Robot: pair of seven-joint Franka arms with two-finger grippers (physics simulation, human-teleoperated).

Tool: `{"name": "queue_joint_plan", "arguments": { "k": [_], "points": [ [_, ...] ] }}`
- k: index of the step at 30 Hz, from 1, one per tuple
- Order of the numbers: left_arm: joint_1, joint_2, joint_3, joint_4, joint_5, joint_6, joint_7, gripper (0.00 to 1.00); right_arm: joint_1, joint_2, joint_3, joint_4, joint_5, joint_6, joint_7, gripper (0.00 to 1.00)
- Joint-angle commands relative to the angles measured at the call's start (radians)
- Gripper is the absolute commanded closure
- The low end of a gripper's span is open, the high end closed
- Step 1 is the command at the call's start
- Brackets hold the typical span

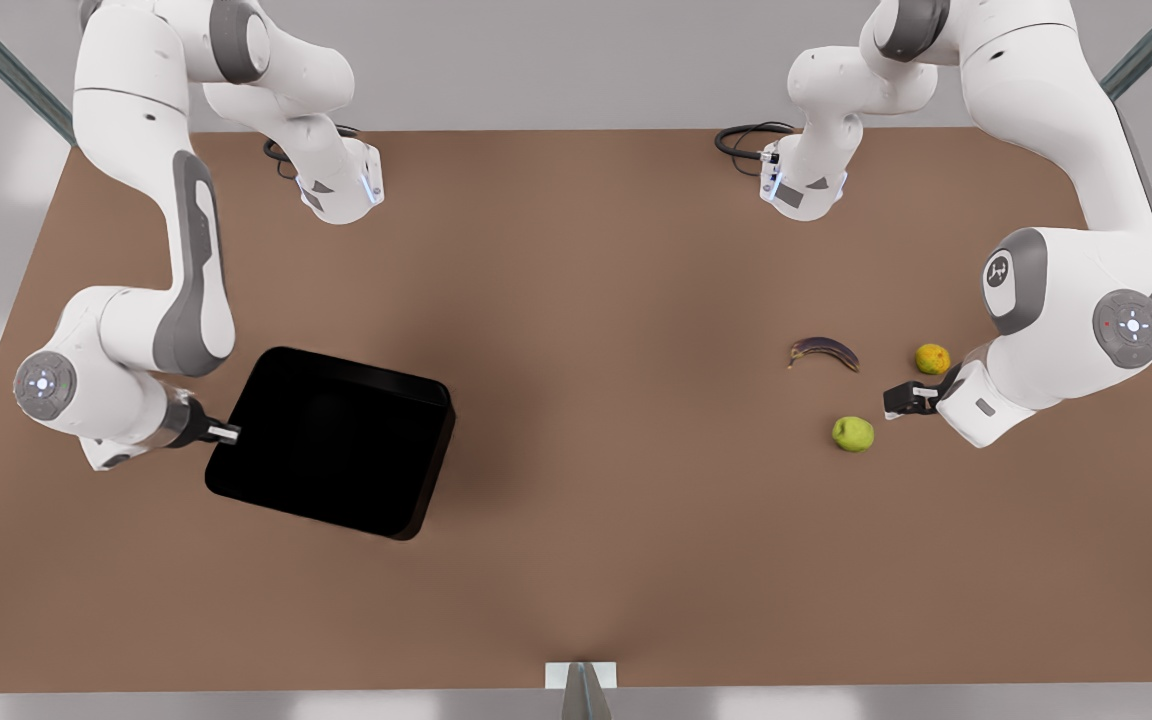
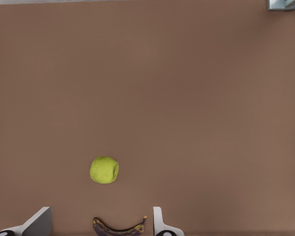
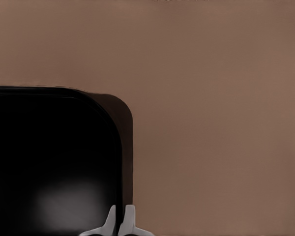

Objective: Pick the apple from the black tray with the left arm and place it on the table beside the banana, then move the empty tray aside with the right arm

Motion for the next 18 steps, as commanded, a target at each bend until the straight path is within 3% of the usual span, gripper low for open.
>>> {"name": "queue_joint_plan", "arguments": {
  "k": [1, 6, 12, 18],
  "points": [
    [-0.001, -0.001, 0.0, 0.0, 0.001, -0.001, 0.021, 0.0, 0.001, 0.011, -0.027, 0.027, -0.029, -0.081, -0.709, 0.99],
    [-0.001, -0.001, 0.0, 0.0, 0.001, -0.001, 0.021, 0.0, -0.06, 0.083, -0.027, 0.15, -0.024, -0.081, -0.97, 0.99],
    [-0.003, -0.001, 0.0, 0.002, 0.001, 0.001, 0.021, 0.0, -0.114, 0.287, -0.026, 0.323, 0.014, -0.061, -1.104, 0.99],
    [-0.003, -0.001, 0.0, 0.0, 0.001, 0.001, 0.021, 0.0, -0.119, 0.368, -0.021, 0.324, 0.012, 0.068, -1.096, 0.96]
  ]
}}
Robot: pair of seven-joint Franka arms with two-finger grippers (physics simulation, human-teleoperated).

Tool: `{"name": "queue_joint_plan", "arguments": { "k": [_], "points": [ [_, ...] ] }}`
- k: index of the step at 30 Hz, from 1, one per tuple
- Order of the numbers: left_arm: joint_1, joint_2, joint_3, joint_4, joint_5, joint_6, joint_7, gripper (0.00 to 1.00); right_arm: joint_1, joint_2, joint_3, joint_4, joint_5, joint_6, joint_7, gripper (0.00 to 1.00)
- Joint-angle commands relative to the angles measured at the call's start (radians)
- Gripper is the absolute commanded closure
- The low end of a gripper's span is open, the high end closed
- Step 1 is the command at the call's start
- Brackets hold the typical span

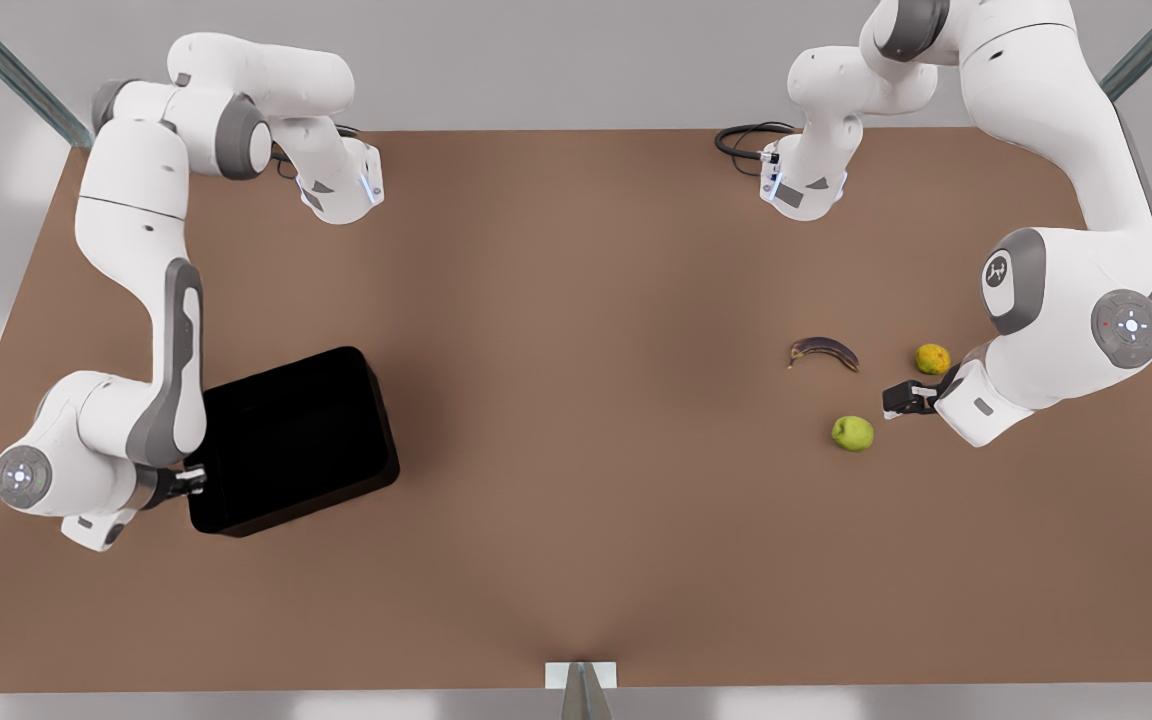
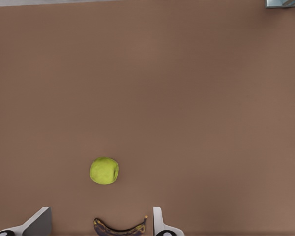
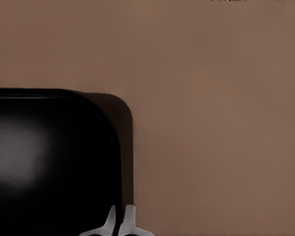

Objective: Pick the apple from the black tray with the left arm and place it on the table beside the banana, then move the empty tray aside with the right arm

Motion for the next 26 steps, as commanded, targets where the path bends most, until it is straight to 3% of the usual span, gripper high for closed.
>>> {"name": "queue_joint_plan", "arguments": {
  "k": [1, 3, 4, 5, 7, 9, 12, 14, 17, 26],
  "points": [
    [0.0, -0.001, 0.0, 0.0, 0.001, 0.0, 0.007, 0.0, 0.0, 0.008, 0.0, 0.001, -0.013, 0.064, -0.419, 0.86],
    [-0.001, -0.001, 0.0, 0.0, 0.001, 0.0, 0.007, 0.0, 0.001, 0.006, 0.002, 0.002, -0.01, 0.064, -0.358, 0.34],
    [-0.001, -0.001, 0.0, 0.002, 0.001, 0.0, 0.007, 0.0, -0.002, 0.002, 0.0, 0.002, 0.068, 0.061, -0.333, 0.17],
    [-0.001, -0.001, 0.0, 0.0, 0.001, 0.0, 0.007, 0.0, -0.006, -0.015, -0.005, 0.002, 0.138, 0.049, -0.33, 0.11],
    [-0.001, -0.001, -0.002, 0.002, 0.001, 0.0, 0.007, 0.0, -0.003, -0.058, 0.005, 0.002, 0.139, 0.029, -0.298, 0.09],
    [-0.001, -0.001, -0.002, 0.0, 0.001, 0.0, 0.006, 0.0, 0.033, -0.17, 0.025, 0.039, 0.136, -0.141, -0.039, 0.11],
    [-0.001, -0.001, -0.002, 0.0, 0.001, 0.0, 0.006, 0.0, 0.055, -0.311, 0.186, 0.044, -0.03, -0.198, 0.386, 0.11],
    [-0.001, -0.001, -0.002, 0.0, 0.001, 0.0, 0.004, 0.0, -0.032, -0.354, 0.301, 0.044, -0.128, -0.229, 0.435, 0.08],
    [-0.001, -0.001, -0.002, 0.0, 0.001, 0.0, 0.004, 0.0, -0.023, -0.354, 0.302, 0.044, -0.165, -0.292, 0.624, 0.0],
    [-0.016, 0.0, -0.002, 0.003, -0.005, 0.034, 0.009, 0.0, -0.006, -0.346, 0.301, 0.038, -0.163, -0.309, 0.647, 0.0]
  ]
}}
